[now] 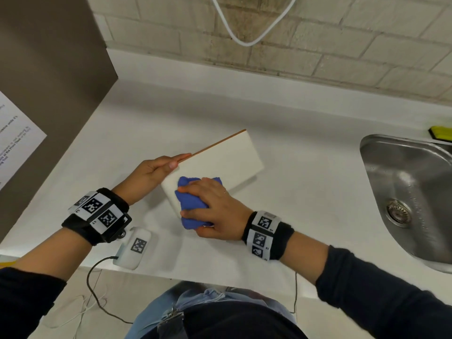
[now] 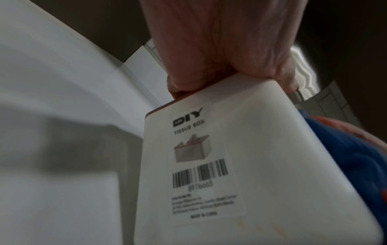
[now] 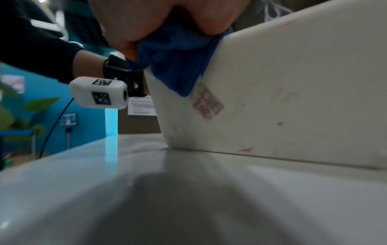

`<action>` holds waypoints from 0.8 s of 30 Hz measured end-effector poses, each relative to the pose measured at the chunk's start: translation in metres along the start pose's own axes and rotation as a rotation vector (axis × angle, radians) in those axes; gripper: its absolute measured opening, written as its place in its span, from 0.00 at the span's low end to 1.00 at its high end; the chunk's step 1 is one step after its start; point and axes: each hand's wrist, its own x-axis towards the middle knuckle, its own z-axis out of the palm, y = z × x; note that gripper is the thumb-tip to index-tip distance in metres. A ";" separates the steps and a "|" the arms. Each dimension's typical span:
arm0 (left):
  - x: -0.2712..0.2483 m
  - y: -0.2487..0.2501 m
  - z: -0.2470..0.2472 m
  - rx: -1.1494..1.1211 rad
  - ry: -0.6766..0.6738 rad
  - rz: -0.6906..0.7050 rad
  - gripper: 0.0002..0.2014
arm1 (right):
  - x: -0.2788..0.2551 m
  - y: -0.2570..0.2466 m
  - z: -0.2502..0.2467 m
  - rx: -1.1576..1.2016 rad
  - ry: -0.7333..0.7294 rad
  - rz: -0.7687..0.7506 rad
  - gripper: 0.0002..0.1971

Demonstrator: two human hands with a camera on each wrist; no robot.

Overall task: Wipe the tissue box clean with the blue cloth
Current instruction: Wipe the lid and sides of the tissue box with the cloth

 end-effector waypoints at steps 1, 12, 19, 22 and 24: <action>0.000 0.000 0.000 0.005 -0.002 -0.006 0.13 | -0.002 0.006 -0.005 0.000 -0.074 -0.059 0.12; 0.002 0.003 -0.003 0.042 0.001 -0.004 0.17 | -0.027 0.044 -0.038 -0.226 -0.189 -0.234 0.04; 0.000 0.006 0.002 0.096 -0.023 0.028 0.18 | -0.067 0.076 -0.075 -0.391 -0.052 0.091 0.07; -0.001 0.005 0.003 0.108 -0.018 0.032 0.18 | -0.080 0.086 -0.088 -0.438 -0.026 0.330 0.14; -0.001 0.005 0.003 0.133 -0.016 0.047 0.18 | -0.082 0.085 -0.096 -0.415 0.012 0.516 0.17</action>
